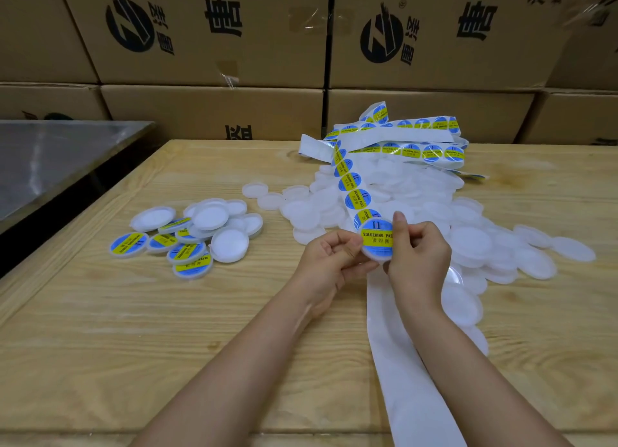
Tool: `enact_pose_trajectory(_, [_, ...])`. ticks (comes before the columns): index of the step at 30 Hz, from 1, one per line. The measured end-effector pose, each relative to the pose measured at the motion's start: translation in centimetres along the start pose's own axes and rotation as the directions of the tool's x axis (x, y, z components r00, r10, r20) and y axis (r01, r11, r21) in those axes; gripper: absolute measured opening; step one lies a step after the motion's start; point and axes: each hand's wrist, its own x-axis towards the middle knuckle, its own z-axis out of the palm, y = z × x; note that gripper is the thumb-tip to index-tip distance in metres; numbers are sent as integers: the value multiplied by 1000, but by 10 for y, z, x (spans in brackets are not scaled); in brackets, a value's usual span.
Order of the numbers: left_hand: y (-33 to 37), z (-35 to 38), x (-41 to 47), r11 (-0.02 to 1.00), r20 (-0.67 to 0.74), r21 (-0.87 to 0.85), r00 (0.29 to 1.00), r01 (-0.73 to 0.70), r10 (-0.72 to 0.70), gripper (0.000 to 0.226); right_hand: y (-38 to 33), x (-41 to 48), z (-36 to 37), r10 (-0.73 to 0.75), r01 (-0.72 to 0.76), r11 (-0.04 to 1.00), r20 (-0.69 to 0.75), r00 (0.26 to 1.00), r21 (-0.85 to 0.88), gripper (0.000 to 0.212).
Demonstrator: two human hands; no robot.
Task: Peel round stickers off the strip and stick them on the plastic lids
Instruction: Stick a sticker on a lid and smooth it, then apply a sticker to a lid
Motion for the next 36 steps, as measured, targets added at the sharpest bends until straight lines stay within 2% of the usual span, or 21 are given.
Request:
enact_pose_trajectory(7, [6, -5, 0, 999, -16, -49, 1000, 15, -16, 16, -2, -3, 0, 11, -18, 997, 101, 995, 74, 32])
enact_pose_trajectory(11, [7, -9, 2, 1000, -71, -1, 997, -8, 8, 14, -1, -3, -2, 12, -23, 997, 154, 988, 71, 28])
enact_pose_trajectory(13, [8, -12, 3, 999, -124, 40, 992, -33, 38, 12, 1, -2, -2, 8, -12, 1000, 199, 980, 15, 24])
enact_pose_trajectory(16, [10, -19, 4, 978, -208, 190, 970, -89, 128, 8, 6, 0, -1, -33, 61, 991, 227, 973, -117, 11])
enact_pose_trajectory(18, [13, -23, 6, 954, -281, 268, 937, -132, 208, 8, 9, 2, -3, -60, 99, 979, 215, 975, -178, 20])
enact_pose_trajectory(20, [20, -29, 9, 907, -359, 377, 873, -187, 329, 12, 10, 4, -6, -88, 145, 953, 217, 972, -265, 30])
enact_pose_trajectory(22, [28, -38, 10, 778, -380, 584, 769, -232, 514, 11, 12, 6, -8, -63, 150, 928, 253, 965, -340, 38])
enact_pose_trajectory(25, [41, -59, 6, 402, -223, 898, 599, -181, 769, 8, 16, 8, -9, 19, 115, 905, 309, 951, -409, 43])
enact_pose_trajectory(27, [49, -76, 4, 166, -95, 982, 513, -94, 853, 14, 17, 8, -9, 48, 98, 906, 331, 942, -411, 43])
enact_pose_trajectory(28, [52, -84, 4, 77, -45, 996, 493, -46, 869, 14, 17, 8, -9, 64, 83, 911, 338, 939, -404, 44])
enact_pose_trajectory(30, [57, -97, 3, -9, -14, 999, 501, 42, 865, 13, 17, 8, -10, 86, 62, 915, 342, 936, -399, 45])
enact_pose_trajectory(32, [58, -105, 1, -65, -10, 991, 548, 118, 836, 10, 18, 8, -10, 97, 59, 912, 353, 930, -407, 46])
enact_pose_trajectory(34, [56, -111, 1, -164, 18, 966, 586, 197, 810, 6, 18, 8, -10, 112, 54, 913, 374, 921, -405, 46])
enact_pose_trajectory(36, [54, -115, 1, -196, -31, 936, 621, 293, 783, 6, 18, 8, -11, 123, 45, 917, 387, 914, -397, 46])
